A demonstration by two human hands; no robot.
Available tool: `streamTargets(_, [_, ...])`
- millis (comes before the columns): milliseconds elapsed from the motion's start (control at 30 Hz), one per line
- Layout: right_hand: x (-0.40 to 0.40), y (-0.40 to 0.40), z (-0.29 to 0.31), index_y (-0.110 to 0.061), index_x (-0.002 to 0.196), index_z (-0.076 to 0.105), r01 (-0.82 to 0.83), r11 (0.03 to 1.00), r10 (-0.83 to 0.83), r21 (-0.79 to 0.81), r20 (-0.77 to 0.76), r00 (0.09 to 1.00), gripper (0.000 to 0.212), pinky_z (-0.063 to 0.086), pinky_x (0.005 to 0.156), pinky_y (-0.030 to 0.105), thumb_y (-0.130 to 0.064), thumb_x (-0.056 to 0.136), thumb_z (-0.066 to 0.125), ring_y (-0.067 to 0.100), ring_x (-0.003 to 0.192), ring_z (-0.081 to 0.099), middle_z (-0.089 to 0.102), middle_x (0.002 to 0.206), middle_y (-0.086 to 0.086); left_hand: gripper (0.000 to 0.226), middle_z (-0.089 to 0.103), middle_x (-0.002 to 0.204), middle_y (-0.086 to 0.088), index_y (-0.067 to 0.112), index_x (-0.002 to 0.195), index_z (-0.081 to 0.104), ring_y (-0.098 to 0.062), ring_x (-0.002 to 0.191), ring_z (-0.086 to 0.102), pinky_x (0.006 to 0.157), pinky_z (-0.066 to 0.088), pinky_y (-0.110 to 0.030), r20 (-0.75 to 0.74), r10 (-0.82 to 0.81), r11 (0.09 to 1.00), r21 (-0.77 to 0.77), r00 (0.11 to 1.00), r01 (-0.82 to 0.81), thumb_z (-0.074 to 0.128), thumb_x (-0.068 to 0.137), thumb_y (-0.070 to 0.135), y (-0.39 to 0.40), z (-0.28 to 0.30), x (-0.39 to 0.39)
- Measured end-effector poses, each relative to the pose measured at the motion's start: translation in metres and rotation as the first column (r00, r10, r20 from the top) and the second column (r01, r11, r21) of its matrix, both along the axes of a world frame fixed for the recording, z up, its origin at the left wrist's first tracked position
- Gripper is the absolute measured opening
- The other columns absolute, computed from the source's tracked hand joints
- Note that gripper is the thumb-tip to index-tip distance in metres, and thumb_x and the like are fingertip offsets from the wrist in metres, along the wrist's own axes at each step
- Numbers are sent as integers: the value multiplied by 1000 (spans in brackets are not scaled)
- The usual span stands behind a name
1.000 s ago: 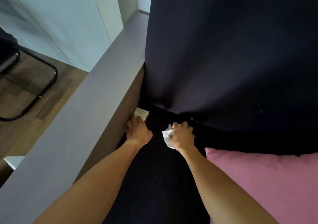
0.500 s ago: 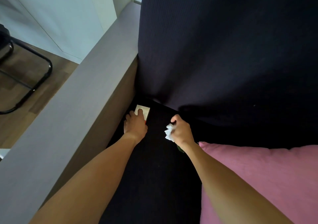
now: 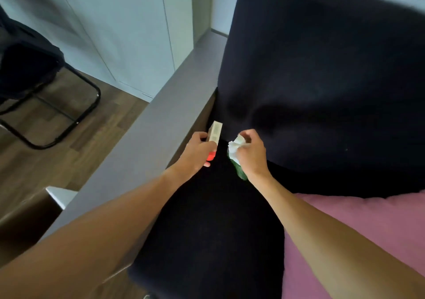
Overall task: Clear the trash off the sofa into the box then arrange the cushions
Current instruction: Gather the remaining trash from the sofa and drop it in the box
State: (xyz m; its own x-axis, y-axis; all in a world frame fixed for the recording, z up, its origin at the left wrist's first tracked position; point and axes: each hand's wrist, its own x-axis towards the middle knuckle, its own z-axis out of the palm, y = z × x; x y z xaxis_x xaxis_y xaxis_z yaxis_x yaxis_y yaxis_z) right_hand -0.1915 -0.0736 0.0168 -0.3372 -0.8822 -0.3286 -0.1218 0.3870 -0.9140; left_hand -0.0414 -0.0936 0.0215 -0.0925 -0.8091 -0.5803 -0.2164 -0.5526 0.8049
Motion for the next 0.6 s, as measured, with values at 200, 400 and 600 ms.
streamTargets(200, [104,-3,53,-13,100,62,-125,992,129,-35,187,974,40,54,63,25,10,67,60,18,79,66,66,92,9,48,57,90,-13,2,136,43,-24,69,57,62,50,-37,-107,114,990,-69,988,-122,50,89,-6,0,61,108])
streamTargets(400, [252,19,66,-21,107,58,-337,941,330,-11,234,914,43,57,66,21,11,79,54,19,91,68,66,105,9,50,61,86,-7,7,133,52,-20,74,59,63,51,-37,97,304,945,-160,948,-286,62,86,22,47,69,273])
streamTargets(600, [394,66,34,-24,113,59,-550,830,524,90,209,826,31,56,77,23,-8,86,57,14,98,64,63,110,-1,66,67,114,-7,14,132,51,-22,96,65,76,54,-40,357,399,915,-96,844,-392,63,79,50,137,26,408])
